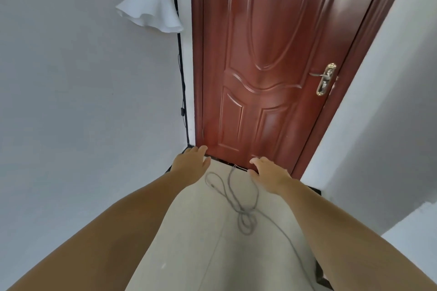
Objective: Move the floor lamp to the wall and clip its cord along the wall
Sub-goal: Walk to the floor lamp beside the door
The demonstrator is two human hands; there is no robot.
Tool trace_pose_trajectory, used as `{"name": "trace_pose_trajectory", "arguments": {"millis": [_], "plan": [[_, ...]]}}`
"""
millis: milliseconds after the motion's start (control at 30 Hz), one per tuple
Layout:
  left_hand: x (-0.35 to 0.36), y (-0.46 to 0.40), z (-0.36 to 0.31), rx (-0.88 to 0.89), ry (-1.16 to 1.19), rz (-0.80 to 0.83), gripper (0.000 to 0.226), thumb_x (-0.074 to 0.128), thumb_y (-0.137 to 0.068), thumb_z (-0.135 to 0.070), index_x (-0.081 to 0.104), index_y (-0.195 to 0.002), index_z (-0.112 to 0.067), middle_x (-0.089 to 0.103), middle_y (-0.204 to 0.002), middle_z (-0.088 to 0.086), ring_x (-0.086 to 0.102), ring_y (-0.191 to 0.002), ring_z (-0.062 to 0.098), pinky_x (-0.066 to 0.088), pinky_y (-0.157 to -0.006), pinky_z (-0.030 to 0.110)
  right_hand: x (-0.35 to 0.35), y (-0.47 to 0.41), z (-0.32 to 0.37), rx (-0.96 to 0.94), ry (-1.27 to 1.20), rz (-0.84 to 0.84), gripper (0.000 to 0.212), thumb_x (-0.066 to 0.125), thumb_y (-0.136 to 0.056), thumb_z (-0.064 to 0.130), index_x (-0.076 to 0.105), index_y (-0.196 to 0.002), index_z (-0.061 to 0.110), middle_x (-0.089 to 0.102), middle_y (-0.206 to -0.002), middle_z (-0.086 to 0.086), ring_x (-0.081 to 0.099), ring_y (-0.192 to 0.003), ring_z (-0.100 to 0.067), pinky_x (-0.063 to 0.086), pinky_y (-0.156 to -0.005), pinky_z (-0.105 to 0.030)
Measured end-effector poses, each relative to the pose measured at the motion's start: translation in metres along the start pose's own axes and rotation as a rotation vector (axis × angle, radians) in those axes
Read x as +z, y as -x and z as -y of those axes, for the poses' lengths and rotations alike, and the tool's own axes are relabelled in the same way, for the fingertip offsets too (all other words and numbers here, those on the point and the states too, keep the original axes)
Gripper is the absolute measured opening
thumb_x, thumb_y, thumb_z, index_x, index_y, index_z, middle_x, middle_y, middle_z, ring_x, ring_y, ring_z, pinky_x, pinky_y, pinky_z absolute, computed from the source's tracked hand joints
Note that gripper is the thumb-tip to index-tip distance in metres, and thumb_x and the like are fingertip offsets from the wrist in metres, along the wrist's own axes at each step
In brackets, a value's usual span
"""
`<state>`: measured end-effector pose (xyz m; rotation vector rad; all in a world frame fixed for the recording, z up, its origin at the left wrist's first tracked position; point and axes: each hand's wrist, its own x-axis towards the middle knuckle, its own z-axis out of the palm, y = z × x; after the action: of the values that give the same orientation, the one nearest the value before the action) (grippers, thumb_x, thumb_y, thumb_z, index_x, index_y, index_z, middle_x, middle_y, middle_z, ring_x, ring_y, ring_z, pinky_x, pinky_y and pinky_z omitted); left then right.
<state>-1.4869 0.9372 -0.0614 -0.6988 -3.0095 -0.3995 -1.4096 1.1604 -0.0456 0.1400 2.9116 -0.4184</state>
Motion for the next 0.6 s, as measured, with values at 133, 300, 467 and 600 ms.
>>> {"name": "trace_pose_trajectory", "arguments": {"millis": [133, 300, 467, 600], "plan": [[0.024, -0.088, 0.021, -0.058, -0.007, -0.021, 0.039, 0.032, -0.098, -0.036, 0.042, -0.129, -0.015, 0.06, -0.119, 0.011, 0.055, -0.108, 0.029, 0.047, -0.088, 0.041, -0.005, -0.104, -0.022, -0.051, -0.017, 0.021, 0.046, 0.035, -0.097, 0.037, 0.035, -0.138, 0.017, 0.042, -0.136, -0.01, 0.054, -0.117, -0.03, 0.045, -0.096, -0.043], [0.055, -0.208, 0.044, -0.208, 0.065, -0.008, 0.04, 0.033, -0.098, -0.037, 0.045, -0.13, -0.017, 0.059, -0.125, 0.01, 0.054, -0.113, 0.029, 0.045, -0.09, 0.042, -0.019, -0.256, -0.046, -0.162, -0.032, 0.089, 0.046, 0.037, -0.095, 0.037, 0.037, -0.137, 0.016, 0.044, -0.137, -0.011, 0.052, -0.118, -0.03, 0.043, -0.097, -0.043], [0.082, -0.29, 0.079, -0.332, 0.114, 0.032, 0.039, 0.034, -0.096, -0.036, 0.048, -0.127, -0.017, 0.061, -0.123, 0.007, 0.054, -0.113, 0.026, 0.046, -0.086, 0.039, -0.016, -0.385, -0.045, -0.212, -0.028, 0.164, 0.042, 0.036, -0.096, 0.033, 0.044, -0.13, 0.01, 0.049, -0.131, -0.014, 0.054, -0.112, -0.032, 0.045, -0.094, -0.042], [0.111, -0.352, 0.128, -0.421, 0.132, 0.1, 0.038, 0.033, -0.097, -0.036, 0.05, -0.126, -0.019, 0.061, -0.121, 0.005, 0.055, -0.112, 0.024, 0.047, -0.086, 0.038, 0.011, -0.475, -0.032, -0.256, -0.043, 0.201, 0.042, 0.038, -0.096, 0.034, 0.044, -0.131, 0.012, 0.053, -0.127, -0.015, 0.055, -0.112, -0.032, 0.045, -0.091, -0.039]]}}
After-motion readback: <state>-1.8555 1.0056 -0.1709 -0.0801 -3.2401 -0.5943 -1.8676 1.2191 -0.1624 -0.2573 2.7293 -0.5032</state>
